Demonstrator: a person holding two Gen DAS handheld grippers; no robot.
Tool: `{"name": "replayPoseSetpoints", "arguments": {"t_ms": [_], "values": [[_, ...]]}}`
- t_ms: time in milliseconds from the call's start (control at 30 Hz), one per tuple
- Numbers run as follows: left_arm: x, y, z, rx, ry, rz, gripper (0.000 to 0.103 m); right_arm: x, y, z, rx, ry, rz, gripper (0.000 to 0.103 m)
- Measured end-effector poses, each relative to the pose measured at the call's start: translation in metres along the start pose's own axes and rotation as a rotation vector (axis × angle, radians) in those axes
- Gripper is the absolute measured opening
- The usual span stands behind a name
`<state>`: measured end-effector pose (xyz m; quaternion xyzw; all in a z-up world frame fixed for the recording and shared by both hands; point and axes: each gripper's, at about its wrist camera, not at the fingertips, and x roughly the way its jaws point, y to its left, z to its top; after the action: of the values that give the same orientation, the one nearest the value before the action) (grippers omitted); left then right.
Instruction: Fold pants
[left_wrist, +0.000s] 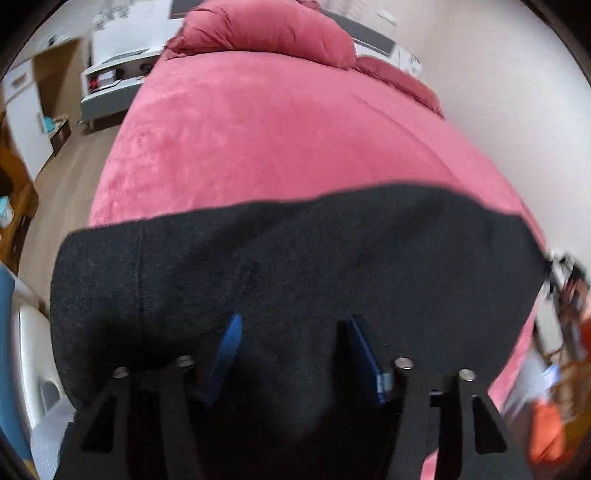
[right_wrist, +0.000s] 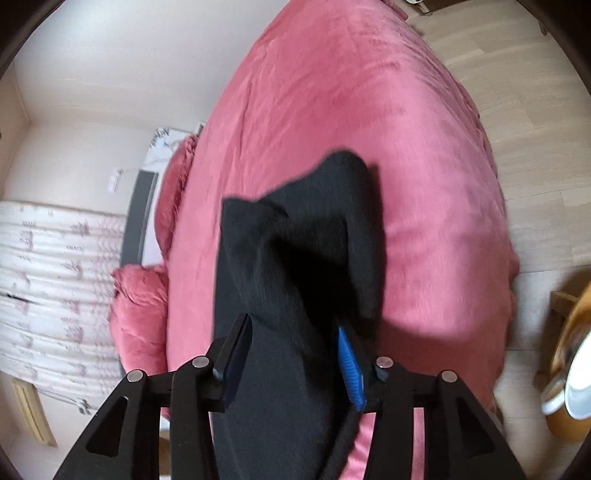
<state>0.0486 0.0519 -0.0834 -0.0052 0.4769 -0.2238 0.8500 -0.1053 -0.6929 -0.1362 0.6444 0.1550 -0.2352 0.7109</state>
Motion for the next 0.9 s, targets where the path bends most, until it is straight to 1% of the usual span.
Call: {"name": "replayPoseSetpoints", "arguments": {"t_ms": [33,67,100,133,233,267,300,333,367,433,467,500,533,567,633,667,700,733,767,800,833,867,900], "values": [[-0.003,-0.001,-0.008,0.045,-0.029,-0.01,0.059,0.001,-0.001,0.006,0.02,-0.004,0.023,0.047],[-0.005,-0.003,-0.015,0.106,-0.031,-0.009,0.059,0.006,-0.002,0.011,0.045,-0.008,0.031,0.047],[-0.005,-0.004,-0.018,0.132,-0.026,-0.008,0.059,0.012,-0.004,0.018,0.076,-0.009,0.033,0.047],[-0.009,-0.003,-0.024,0.135,-0.025,-0.012,0.059,0.018,-0.006,0.022,0.097,-0.006,0.041,0.047],[-0.011,0.003,-0.026,0.092,-0.018,-0.039,0.059,0.031,-0.017,0.035,0.162,0.012,0.059,0.045],[-0.012,0.003,-0.027,0.094,-0.018,-0.037,0.059,0.033,-0.014,0.039,0.16,0.015,0.041,0.026],[-0.012,0.003,-0.029,0.097,-0.019,-0.033,0.059,0.032,-0.004,0.043,0.109,0.004,-0.025,0.009],[-0.011,0.008,-0.025,0.096,-0.021,-0.032,0.059,0.03,0.006,0.047,0.047,0.003,-0.074,0.009],[-0.012,0.008,-0.025,0.092,-0.024,-0.03,0.059,0.024,0.024,0.052,-0.057,-0.01,-0.099,0.009],[-0.006,0.007,-0.021,0.081,-0.029,-0.03,0.059,0.004,0.051,0.053,-0.199,-0.08,-0.061,0.009],[-0.007,0.008,-0.021,0.072,-0.033,-0.03,0.06,-0.011,0.066,0.052,-0.3,-0.124,-0.034,0.009],[-0.006,0.008,-0.022,0.065,-0.036,-0.031,0.06,-0.019,0.074,0.051,-0.366,-0.149,-0.041,0.009],[-0.006,0.007,-0.022,0.062,-0.038,-0.033,0.061,-0.022,0.076,0.051,-0.406,-0.166,-0.07,0.009],[-0.007,0.006,-0.023,0.06,-0.041,-0.032,0.062,-0.02,0.071,0.053,-0.419,-0.161,-0.127,0.01],[-0.007,0.005,-0.024,0.063,-0.041,-0.028,0.063,-0.003,0.042,0.062,-0.349,-0.096,-0.269,0.017],[-0.008,0.004,-0.024,0.063,-0.038,-0.028,0.065,0.005,0.018,0.067,-0.264,-0.064,-0.326,0.028],[-0.007,0.003,-0.023,0.066,-0.035,-0.026,0.065,0.005,0.005,0.069,-0.213,-0.06,-0.332,0.044],[-0.003,0.003,-0.021,0.068,-0.033,-0.023,0.066,0.0,-0.005,0.07,-0.163,-0.077,-0.313,0.049],[-0.004,0.002,-0.021,0.069,-0.032,-0.017,0.066,-0.012,-0.017,0.068,-0.097,-0.144,-0.263,0.051],[-0.004,0.0,-0.021,0.073,-0.034,-0.012,0.066,-0.02,-0.02,0.064,-0.074,-0.189,-0.248,0.051],[-0.002,-0.001,-0.022,0.083,-0.036,-0.004,0.067,-0.026,-0.018,0.06,-0.079,-0.224,-0.259,0.051],[-0.002,-0.002,-0.022,0.09,-0.037,0.003,0.068,-0.033,-0.008,0.05,-0.147,-0.262,-0.291,0.051],[-0.002,-0.005,-0.023,0.098,-0.041,0.018,0.068,-0.033,0.003,0.043,-0.21,-0.266,-0.301,0.049]]}}
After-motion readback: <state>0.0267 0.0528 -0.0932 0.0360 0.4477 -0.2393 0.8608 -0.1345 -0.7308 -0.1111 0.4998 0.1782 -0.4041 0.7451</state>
